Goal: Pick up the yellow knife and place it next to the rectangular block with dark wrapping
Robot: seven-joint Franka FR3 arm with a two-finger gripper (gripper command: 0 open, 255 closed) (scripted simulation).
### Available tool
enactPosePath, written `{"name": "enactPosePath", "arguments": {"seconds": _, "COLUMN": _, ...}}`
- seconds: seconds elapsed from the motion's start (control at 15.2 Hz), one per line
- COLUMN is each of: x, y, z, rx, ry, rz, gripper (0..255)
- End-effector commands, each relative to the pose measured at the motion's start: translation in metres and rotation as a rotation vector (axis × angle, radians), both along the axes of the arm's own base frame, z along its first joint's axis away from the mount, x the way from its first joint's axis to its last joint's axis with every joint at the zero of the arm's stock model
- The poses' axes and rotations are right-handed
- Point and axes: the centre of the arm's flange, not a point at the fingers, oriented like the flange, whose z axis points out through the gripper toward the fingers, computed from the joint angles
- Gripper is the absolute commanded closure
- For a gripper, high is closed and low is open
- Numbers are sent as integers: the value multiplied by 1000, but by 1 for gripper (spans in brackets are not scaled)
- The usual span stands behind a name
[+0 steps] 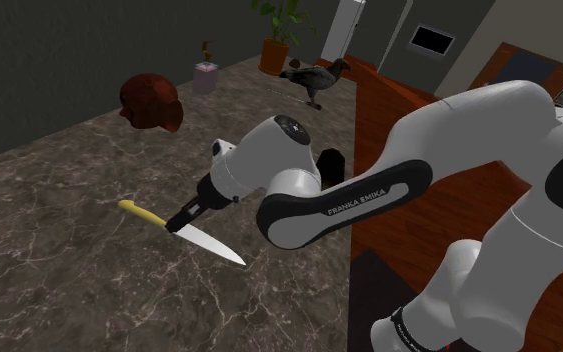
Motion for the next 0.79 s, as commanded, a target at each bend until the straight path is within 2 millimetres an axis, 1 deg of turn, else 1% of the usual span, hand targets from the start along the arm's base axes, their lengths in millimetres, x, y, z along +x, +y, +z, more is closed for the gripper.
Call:
{"name": "enactPosePath", "arguments": {"seconds": 0.0, "x": 4, "y": 5, "z": -9, "rx": 1, "ry": -2, "rz": 2, "gripper": 0}}
{"name": "enactPosePath", "arguments": {"seconds": 0.26, "x": 11, "y": 12, "z": -25, "rx": 1, "ry": -2, "rz": 2, "gripper": 0}}
{"name": "enactPosePath", "arguments": {"seconds": 0.73, "x": 11, "y": 12, "z": -25, "rx": 1, "ry": -2, "rz": 2, "gripper": 0}}
